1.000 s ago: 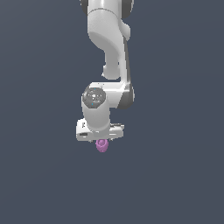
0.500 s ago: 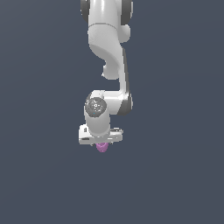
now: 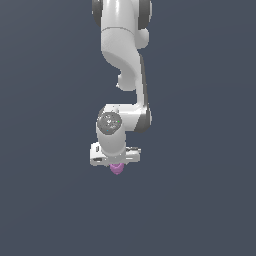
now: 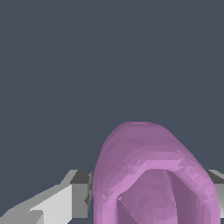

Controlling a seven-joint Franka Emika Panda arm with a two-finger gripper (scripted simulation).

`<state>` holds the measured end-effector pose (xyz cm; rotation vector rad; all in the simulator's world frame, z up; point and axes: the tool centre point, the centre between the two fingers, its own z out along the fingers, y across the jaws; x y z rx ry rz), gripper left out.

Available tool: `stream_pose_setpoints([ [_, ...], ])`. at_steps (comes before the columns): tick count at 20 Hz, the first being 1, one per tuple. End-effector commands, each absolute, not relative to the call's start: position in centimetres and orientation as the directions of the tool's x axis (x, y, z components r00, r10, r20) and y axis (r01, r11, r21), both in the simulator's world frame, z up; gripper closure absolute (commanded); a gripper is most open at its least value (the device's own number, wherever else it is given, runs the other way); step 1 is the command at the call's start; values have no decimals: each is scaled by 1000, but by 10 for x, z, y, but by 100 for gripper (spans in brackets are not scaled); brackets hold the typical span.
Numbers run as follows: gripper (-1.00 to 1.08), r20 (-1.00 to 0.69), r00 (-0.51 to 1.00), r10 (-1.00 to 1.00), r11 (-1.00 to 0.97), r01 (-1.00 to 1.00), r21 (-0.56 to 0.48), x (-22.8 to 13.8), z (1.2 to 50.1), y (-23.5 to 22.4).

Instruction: Pick up the object and move it to a goal position.

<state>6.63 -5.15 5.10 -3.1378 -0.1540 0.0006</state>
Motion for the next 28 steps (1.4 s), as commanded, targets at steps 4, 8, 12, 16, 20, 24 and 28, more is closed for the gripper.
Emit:
stream_pose_setpoints([
  [4,108,0,995,98,-995,98,0,66,51,-51],
  [8,108,0,995,98,-995,98,0,63,53,-48],
  [12,108,0,995,98,-995,98,0,57,56,-42],
  [16,108,0,995,98,-995,98,0,46,61,-30],
  [20,108,0,995,98,-995,98,0,29,69,-13],
  [24,108,0,995,98,-995,98,0,7,80,9],
  [28,108,0,995,98,-995,98,0,-18,93,36],
])
